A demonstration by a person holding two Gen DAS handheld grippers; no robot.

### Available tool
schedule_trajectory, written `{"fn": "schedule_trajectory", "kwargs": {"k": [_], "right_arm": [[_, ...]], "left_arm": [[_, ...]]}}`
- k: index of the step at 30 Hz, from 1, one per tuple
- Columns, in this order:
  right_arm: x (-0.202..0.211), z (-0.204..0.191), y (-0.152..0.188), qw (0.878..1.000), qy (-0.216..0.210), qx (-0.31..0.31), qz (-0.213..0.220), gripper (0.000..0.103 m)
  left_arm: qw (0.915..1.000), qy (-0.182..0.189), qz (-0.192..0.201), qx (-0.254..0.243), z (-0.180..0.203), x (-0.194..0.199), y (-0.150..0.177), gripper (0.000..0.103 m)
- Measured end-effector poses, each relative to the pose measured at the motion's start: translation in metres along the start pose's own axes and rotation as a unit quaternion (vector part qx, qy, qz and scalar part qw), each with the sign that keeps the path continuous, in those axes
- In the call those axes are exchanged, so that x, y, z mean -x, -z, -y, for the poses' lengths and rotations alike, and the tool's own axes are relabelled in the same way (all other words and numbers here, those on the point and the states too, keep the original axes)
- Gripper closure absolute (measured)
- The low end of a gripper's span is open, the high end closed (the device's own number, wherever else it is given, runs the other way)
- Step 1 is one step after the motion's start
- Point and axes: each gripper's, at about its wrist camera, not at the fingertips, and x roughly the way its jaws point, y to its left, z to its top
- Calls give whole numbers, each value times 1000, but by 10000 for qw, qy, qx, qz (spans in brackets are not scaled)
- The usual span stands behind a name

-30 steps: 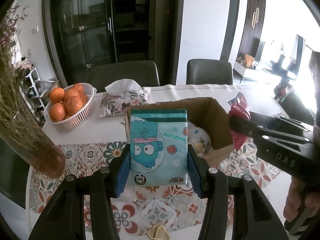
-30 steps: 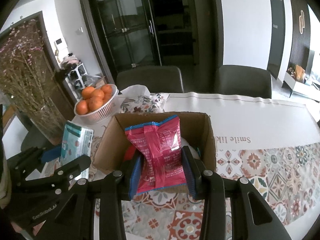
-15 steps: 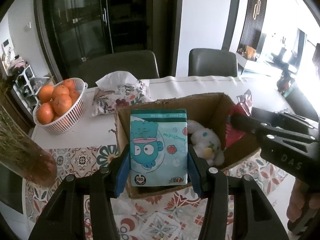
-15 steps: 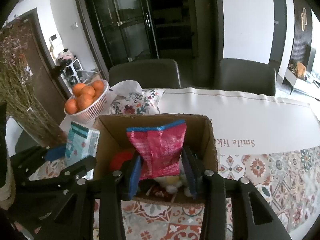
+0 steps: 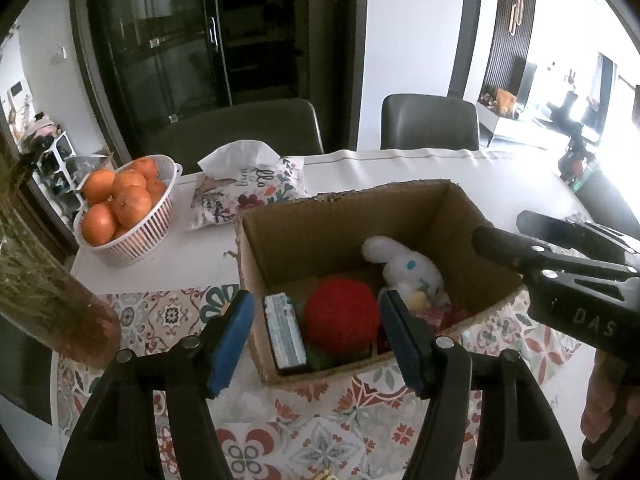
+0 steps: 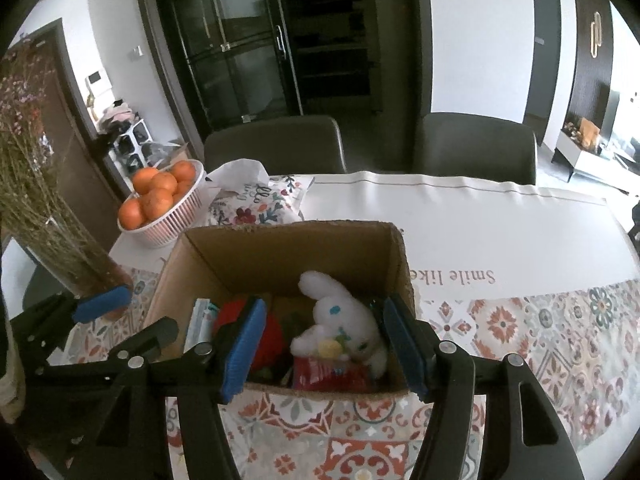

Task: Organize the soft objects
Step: 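Lower the wrapper and tissue pack into the box and open both tools, then move both tools back toward the tan biscuit packet and yellow keychain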

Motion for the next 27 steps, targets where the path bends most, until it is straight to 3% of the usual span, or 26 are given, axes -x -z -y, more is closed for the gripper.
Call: {"fn": "schedule_trajectory", "kwargs": {"k": [10, 17, 27], "right_arm": [[32, -9, 25, 9998, 87, 56, 159, 40], [56, -15, 43, 9988, 389, 131, 282, 40], [71, -14, 72, 9963, 820, 259, 71, 35]], "left_arm": [[9998, -75, 171, 53, 3, 37, 27, 37], [9992, -269, 285, 14, 6, 60, 44, 35], [9991, -420, 12, -28, 11, 73, 77, 33]]}}
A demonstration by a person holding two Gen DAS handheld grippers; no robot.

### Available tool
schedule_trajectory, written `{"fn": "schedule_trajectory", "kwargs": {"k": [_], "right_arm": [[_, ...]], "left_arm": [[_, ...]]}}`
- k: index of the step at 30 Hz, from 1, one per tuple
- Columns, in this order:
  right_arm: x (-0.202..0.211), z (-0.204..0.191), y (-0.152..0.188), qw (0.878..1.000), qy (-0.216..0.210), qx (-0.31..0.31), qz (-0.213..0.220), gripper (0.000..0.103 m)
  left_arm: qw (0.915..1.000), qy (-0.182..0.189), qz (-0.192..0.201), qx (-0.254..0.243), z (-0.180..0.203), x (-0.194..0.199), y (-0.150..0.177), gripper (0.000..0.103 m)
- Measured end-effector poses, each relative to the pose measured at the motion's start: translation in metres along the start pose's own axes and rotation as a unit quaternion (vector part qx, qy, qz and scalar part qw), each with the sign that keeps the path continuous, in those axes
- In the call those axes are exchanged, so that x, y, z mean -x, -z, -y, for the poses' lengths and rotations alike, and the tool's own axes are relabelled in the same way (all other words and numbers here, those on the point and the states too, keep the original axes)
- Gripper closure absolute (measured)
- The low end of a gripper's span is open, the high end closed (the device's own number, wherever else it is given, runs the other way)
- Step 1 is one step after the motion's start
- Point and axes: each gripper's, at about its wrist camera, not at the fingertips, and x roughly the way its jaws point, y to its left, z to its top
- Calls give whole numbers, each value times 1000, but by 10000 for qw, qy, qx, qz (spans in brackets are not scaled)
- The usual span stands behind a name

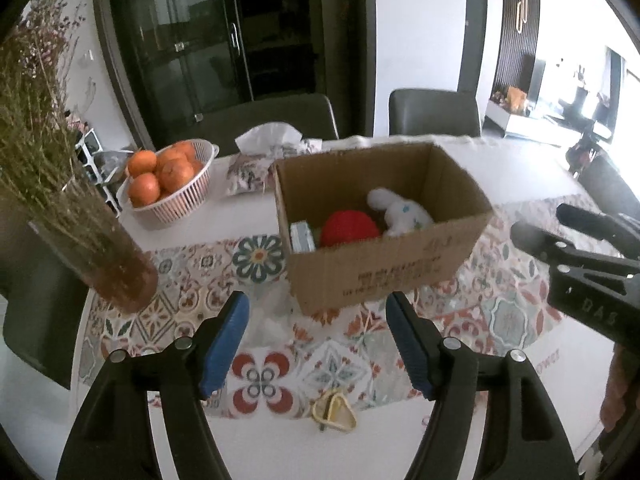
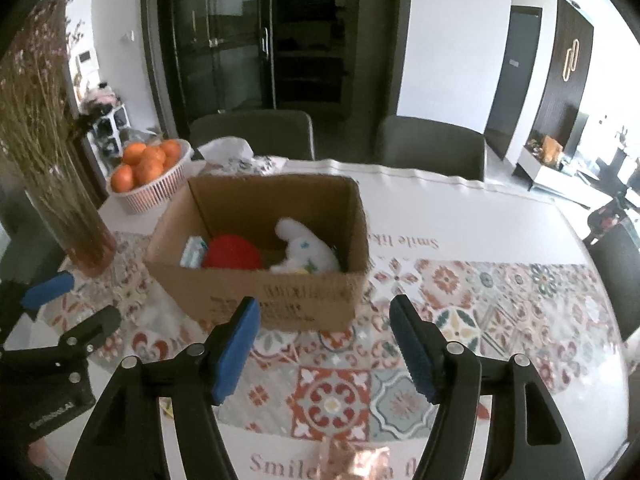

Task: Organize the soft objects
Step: 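Move both tools back toward the tan biscuit packet and yellow keychain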

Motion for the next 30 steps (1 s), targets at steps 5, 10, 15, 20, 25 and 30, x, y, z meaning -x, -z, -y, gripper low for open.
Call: {"fn": "schedule_trajectory", "kwargs": {"k": [5, 10, 15, 20, 25, 30], "right_arm": [[3, -1, 19, 9998, 9, 5, -188, 31], [1, -2, 41, 9992, 24, -98, -380, 30], [1, -3, 62, 9986, 62, -179, -487, 30], [1, -1, 86, 9982, 106, -312, -499, 30], [0, 2, 106, 9980, 282, -454, -341, 29], [5, 11, 134, 9958, 468, -776, 96, 17]], "left_arm": [[9999, 36, -151, 30, 2, 2, 18, 32], [9992, 87, -355, 145, 3, -1, 38, 32], [9988, 118, -463, 132, 5, -5, 57, 32], [9990, 75, -430, 14, 9, -7, 76, 26], [9994, -23, -355, 26, 13, -12, 93, 25], [9994, -205, -272, 106, 20, -19, 112, 25]]}}
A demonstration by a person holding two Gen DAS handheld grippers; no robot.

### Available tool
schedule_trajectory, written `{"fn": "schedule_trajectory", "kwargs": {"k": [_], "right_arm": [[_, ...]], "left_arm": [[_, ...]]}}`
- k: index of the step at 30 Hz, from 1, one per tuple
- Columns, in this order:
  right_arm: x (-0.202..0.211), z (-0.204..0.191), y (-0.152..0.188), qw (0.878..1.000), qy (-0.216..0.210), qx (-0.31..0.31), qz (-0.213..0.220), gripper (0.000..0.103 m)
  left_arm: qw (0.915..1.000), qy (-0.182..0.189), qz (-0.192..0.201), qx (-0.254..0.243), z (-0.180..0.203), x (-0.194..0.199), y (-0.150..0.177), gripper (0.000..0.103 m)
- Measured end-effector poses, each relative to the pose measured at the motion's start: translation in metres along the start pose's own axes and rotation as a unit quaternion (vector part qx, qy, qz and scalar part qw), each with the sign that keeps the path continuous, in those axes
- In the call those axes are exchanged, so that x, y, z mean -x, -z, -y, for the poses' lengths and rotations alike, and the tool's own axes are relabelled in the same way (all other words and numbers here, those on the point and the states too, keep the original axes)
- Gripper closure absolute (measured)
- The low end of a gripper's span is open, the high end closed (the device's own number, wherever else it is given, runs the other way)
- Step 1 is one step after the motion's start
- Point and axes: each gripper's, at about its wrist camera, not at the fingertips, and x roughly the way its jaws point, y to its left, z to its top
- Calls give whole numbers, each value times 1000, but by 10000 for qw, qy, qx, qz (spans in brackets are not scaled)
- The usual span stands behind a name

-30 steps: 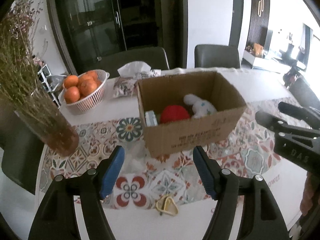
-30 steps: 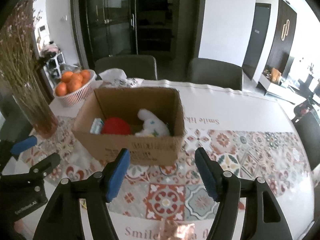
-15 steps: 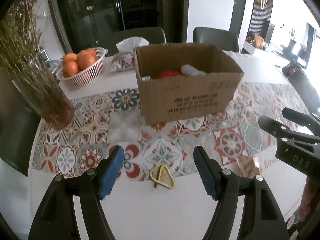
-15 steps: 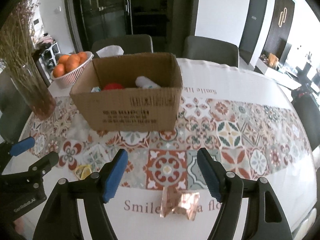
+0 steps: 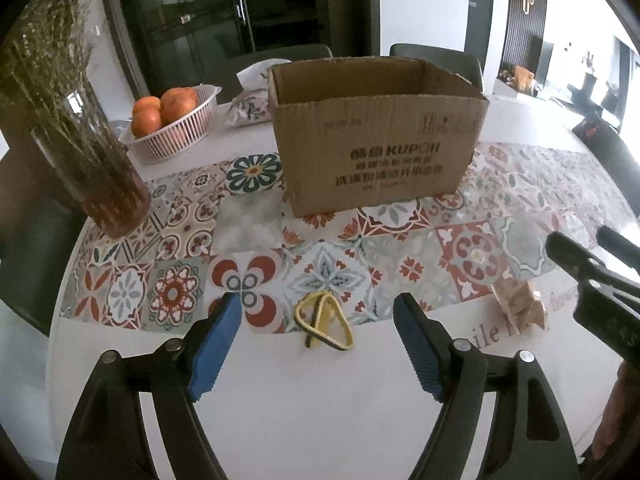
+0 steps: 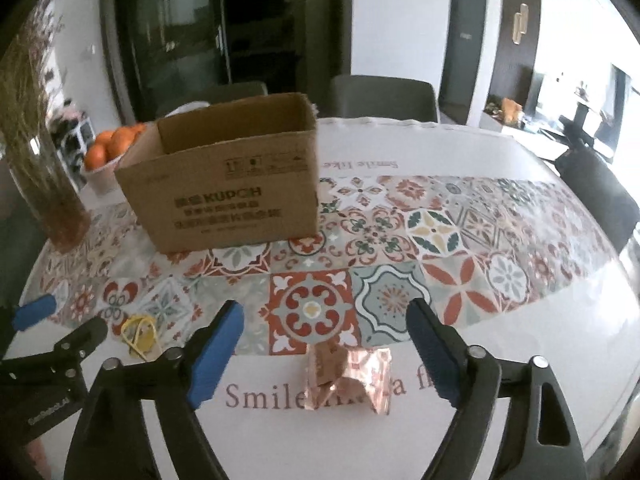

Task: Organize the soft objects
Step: 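Move both tools back toward the tan biscuit packet and yellow keychain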

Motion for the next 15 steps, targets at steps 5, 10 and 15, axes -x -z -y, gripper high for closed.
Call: {"fn": "schedule_trajectory", "kwargs": {"k": [5, 10, 15], "right_arm": [[-7, 5, 26, 10000, 30, -83, 25, 17], [-8, 14, 50, 9993, 62, -332, 185, 17], [-7, 18, 68, 9982, 46, -503, 311, 16]], "left_arm": [[9992, -140, 356, -63, 7, 1, 17, 25], [9963, -309, 795, -114, 13, 6, 37, 25], [9942, -327, 1029, 0, 14, 7, 49, 25]]}}
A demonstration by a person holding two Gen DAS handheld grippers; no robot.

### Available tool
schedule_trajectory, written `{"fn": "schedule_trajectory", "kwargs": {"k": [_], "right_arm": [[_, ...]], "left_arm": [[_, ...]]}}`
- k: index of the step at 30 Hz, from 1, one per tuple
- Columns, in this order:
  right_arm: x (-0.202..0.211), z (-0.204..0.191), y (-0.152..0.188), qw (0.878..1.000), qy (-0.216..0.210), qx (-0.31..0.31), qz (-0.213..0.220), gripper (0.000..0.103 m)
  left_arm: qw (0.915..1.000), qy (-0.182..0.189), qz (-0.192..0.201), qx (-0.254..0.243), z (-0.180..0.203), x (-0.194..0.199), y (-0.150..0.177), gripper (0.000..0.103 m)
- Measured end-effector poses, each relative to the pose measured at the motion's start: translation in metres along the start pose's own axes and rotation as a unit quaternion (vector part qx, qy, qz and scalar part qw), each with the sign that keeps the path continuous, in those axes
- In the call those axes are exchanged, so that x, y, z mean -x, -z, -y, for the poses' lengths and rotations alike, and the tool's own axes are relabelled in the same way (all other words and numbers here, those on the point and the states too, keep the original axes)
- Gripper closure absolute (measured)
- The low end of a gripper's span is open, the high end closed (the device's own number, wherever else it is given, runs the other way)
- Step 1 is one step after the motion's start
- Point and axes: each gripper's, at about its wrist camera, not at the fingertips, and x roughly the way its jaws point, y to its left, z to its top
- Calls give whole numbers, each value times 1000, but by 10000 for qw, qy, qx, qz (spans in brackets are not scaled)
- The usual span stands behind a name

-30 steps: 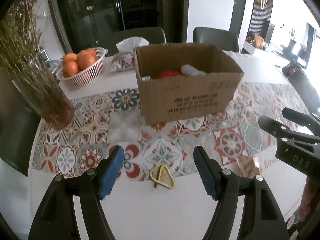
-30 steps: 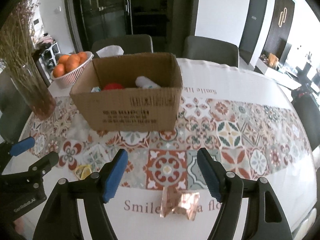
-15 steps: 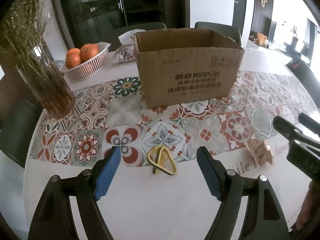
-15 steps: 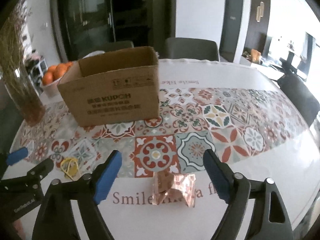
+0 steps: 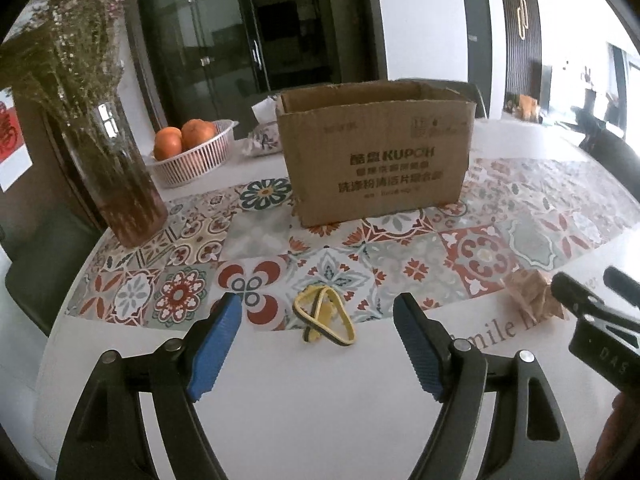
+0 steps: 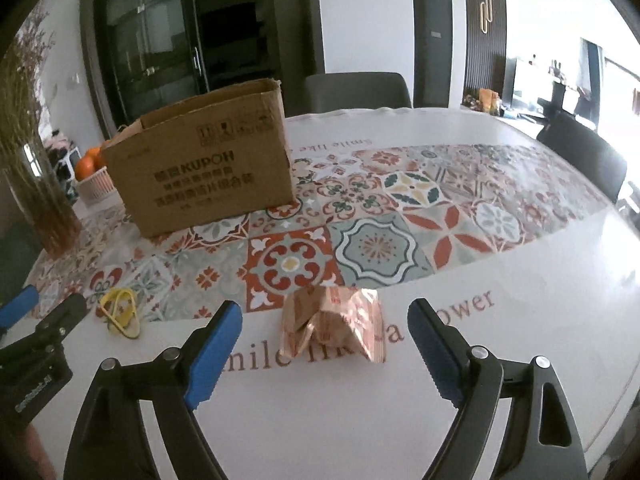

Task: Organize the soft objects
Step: 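Move both tools back toward the tan biscuit packet and yellow keychain, then grasp the tan Fortune Biscuit packet with the right tool while the left tool grasps the yellow keychain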

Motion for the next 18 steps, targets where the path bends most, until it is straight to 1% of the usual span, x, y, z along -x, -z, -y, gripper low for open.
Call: {"fn": "schedule_trajectory", "kwargs": {"k": [1, 3, 5, 8, 10, 13, 18], "right_arm": [[-2, 0, 2, 10000, 45, 23, -6, 13], [-8, 0, 2, 9999, 1, 63, -116, 11], [-17, 0, 2, 9995, -1, 105, -315, 11], [-27, 2, 2, 9990, 36, 69, -451, 11], [-33, 4, 1, 9984, -49, -11, -557, 11], [-42, 4, 1, 9973, -61, -12, -725, 11], [-50, -2, 3, 9966, 64, 91, -820, 11]], "left_arm": [[10000, -2, 38, 47, 0, -1, 2, 25], [9999, 62, 47, 115, 0, -4, 5, 25], [9998, 93, 15, 149, 1, -10, 6, 25], [9996, 168, -69, 210, 2, -20, 7, 25], [9995, 200, -97, 226, 4, -26, 8, 25], [9993, 241, -129, 257, 4, -32, 10, 25], [9993, 181, -198, 277, 2, -42, 12, 25]]}}
